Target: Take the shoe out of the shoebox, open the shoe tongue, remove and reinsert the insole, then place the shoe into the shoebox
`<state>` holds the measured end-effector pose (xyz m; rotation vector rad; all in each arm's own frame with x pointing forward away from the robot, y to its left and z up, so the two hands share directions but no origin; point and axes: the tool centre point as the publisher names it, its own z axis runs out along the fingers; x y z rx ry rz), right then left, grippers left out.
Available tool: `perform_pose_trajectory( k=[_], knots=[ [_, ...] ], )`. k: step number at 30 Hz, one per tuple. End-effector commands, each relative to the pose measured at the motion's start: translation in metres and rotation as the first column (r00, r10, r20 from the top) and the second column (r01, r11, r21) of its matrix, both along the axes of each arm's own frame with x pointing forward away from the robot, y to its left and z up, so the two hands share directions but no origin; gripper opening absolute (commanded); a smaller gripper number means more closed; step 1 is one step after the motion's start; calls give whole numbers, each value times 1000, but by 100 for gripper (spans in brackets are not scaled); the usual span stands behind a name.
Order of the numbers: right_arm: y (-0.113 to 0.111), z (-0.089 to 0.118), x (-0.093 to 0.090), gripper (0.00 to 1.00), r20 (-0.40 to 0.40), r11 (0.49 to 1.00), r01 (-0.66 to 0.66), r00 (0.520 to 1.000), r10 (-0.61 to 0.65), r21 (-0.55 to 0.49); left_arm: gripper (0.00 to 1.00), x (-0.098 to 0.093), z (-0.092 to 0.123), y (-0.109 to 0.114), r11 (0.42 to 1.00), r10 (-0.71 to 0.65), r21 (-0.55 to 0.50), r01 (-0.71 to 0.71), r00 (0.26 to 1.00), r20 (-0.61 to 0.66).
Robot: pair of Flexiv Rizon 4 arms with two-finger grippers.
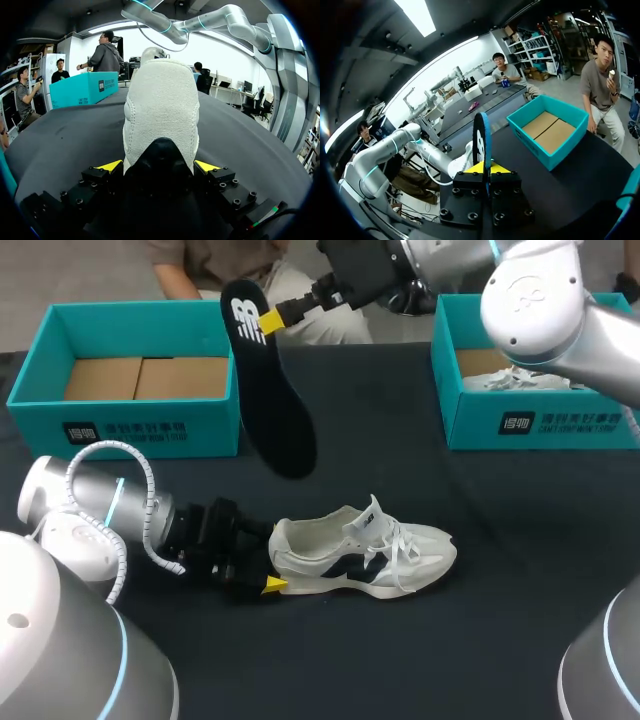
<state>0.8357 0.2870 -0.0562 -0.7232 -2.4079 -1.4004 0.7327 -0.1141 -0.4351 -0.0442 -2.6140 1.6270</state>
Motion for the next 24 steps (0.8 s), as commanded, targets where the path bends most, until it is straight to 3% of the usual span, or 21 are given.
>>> perform_pose_trajectory(
  k=[1,20,24],
  knots=[
    [2,5,2,0,-6,1000,-6,1000,5,-23,0,0,-6,-1,1000,0,4,0,1000,0],
    [2,5,2,0,-6,1000,-6,1000,5,-23,0,0,-6,-1,1000,0,4,0,1000,0],
    [0,13,5,0,-86,1000,17,996,-18,-13,0,0,-6,-1,1000,0,4,0,1000,0]
  ],
)
